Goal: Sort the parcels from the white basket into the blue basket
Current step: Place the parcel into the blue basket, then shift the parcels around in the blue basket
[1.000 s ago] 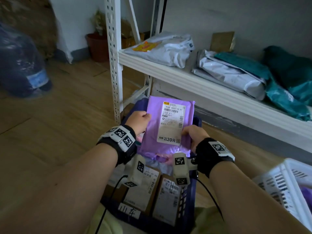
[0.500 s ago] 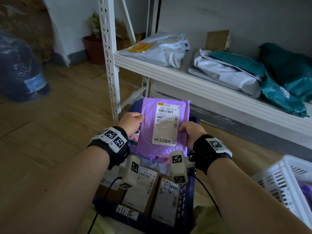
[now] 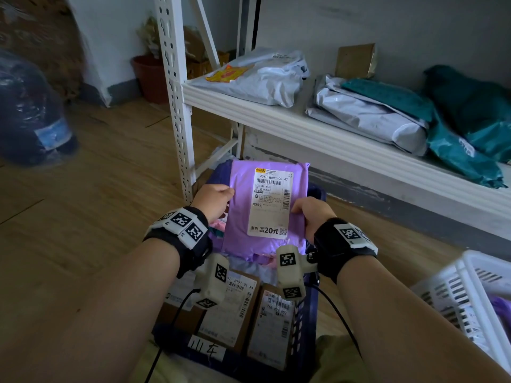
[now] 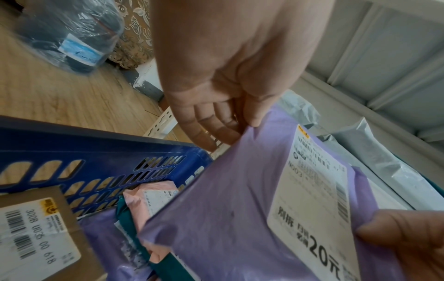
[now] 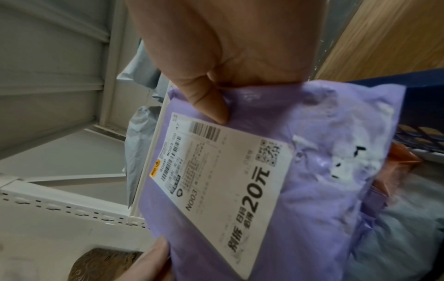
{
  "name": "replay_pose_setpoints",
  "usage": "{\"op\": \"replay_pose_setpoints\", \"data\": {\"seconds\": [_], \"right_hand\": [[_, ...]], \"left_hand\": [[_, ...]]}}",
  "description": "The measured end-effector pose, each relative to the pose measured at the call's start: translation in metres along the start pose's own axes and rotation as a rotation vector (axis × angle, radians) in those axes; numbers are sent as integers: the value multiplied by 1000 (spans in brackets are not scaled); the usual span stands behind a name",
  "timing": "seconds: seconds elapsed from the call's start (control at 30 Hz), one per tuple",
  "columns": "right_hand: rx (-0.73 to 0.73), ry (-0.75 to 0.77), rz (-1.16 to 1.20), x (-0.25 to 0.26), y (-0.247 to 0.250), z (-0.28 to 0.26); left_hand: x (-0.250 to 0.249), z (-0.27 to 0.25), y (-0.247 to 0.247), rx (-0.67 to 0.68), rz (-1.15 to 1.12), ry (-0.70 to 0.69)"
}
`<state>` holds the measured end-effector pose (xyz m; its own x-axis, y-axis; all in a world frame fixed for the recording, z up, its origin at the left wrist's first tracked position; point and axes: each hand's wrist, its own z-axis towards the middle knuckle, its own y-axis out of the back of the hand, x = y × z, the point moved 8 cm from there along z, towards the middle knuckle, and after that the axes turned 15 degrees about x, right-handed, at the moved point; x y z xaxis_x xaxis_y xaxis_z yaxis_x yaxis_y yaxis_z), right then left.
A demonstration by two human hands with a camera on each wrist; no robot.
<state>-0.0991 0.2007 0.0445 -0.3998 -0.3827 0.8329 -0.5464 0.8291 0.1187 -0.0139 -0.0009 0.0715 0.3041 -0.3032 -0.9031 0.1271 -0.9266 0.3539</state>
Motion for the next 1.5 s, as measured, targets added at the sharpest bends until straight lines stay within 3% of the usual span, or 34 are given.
{"op": "replay_pose_setpoints", "data": {"seconds": [0.3,0.43,0.53,0.67,0.87,1.03,1.37,1.43,1.5], "right_hand": [[5,10,-59,2,-4,-1],[-81,105,-82,8,0,-2],[-125,143,-284,12,3,-6],[-145,148,-677,11,-1,-4],[8,27,-894,-7,-23,34],[215,-151,-1108,-35,-45,73],[611,-391,-1319,-138,-75,119],[621,-471,-1424,-160,-72,129],[601,-565,-1321,-165,-67,132]], "left_hand": [[5,1,0,-26,-1,19],[14,5,-5,-32,-55,28],[26,12,-11,-20,-137,84],[44,29,-19,61,-18,205],[67,63,-30,143,-24,216],[110,88,-39,233,-53,353],[125,114,-79,385,-24,420],[132,117,-90,447,18,423],[139,115,-93,484,71,466]]}}
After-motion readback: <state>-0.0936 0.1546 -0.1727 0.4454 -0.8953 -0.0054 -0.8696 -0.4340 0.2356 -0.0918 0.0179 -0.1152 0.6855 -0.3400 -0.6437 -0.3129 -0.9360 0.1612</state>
